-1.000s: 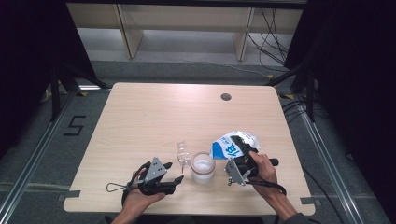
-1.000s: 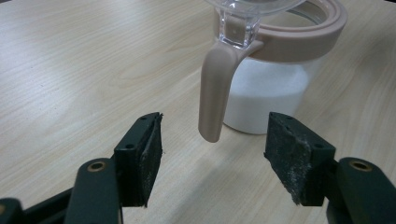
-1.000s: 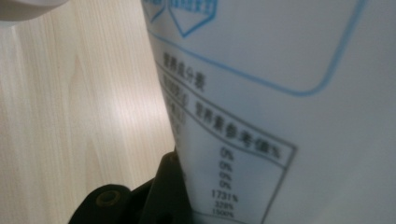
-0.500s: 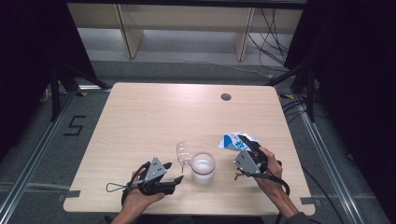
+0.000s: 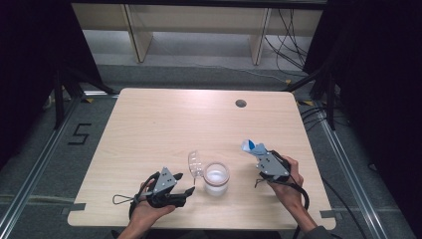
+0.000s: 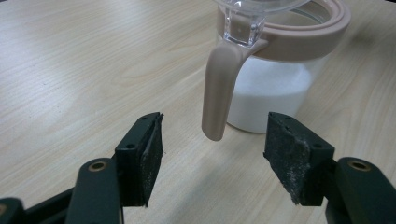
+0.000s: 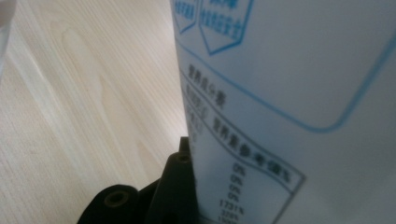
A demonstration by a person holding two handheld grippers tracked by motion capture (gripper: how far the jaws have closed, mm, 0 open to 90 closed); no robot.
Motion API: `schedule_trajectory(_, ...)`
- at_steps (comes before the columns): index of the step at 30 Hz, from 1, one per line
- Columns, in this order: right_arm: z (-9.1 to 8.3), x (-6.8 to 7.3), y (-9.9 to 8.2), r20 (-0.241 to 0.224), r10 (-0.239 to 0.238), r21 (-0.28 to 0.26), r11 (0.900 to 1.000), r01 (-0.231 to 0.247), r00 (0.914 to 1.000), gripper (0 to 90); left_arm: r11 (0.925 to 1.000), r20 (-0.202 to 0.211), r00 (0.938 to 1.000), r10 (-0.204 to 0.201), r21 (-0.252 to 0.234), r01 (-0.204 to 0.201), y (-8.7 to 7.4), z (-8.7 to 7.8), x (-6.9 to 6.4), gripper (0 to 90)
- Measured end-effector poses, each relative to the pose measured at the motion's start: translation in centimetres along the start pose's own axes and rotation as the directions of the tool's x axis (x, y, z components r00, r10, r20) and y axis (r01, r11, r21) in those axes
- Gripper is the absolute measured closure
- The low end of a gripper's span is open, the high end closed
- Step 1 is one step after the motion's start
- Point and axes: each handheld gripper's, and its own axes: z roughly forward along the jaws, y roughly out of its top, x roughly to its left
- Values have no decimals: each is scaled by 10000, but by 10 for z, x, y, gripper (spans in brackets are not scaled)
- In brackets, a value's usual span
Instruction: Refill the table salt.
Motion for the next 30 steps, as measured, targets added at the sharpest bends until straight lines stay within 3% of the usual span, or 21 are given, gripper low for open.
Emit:
schedule_trajectory(7,4,-2,-9,-405,1048,129,9945,-1044,9937,841,10000,92,10000,33,-61,-32,0,1,-1,375)
schedule_trajectory(8,5,-3,-9,-437,1177,81,9930,-1174,9921,841,9997,102,9996,255,-24,-255,1,1,1,377)
schedule_trajectory(11,6,-4,-10,-537,1208,84,9927,-1205,9912,841,9995,96,9994,322,-20,-322,1,0,1,379)
schedule_trajectory(12,7,-5,-12,-589,1518,110,9884,-1514,9867,841,9999,107,9999,116,-37,-115,0,0,0,379)
schedule_trajectory(14,9,-6,-15,-713,1798,201,9837,-1788,9811,841,9996,83,9996,267,-4,-267,1,0,1,379)
schedule_trajectory(15,10,-6,-17,-731,1865,266,9824,-1850,9797,842,10000,75,10000,3,-39,-3,0,1,-1,379)
schedule_trajectory(18,14,-5,-22,-782,1976,429,9799,-1947,9772,844,9997,140,9996,247,-13,-247,0,2,2,381)
schedule_trajectory(19,15,-5,-23,-795,2042,451,9785,-2011,9757,844,10000,123,9999,44,-5,-44,0,2,1,382)
schedule_trajectory(22,17,-5,-24,-894,2160,538,9758,-2119,9723,845,10000,113,9999,34,7,-34,0,1,0,381)
schedule_trajectory(26,23,-6,-31,-1143,2528,663,9669,-2466,9607,845,9998,162,9997,175,20,-175,0,2,2,372)
schedule_trajectory(30,25,-8,-35,-1197,3086,657,9508,-3026,9436,839,10000,131,9999,-75,26,75,-1,2,2,361)
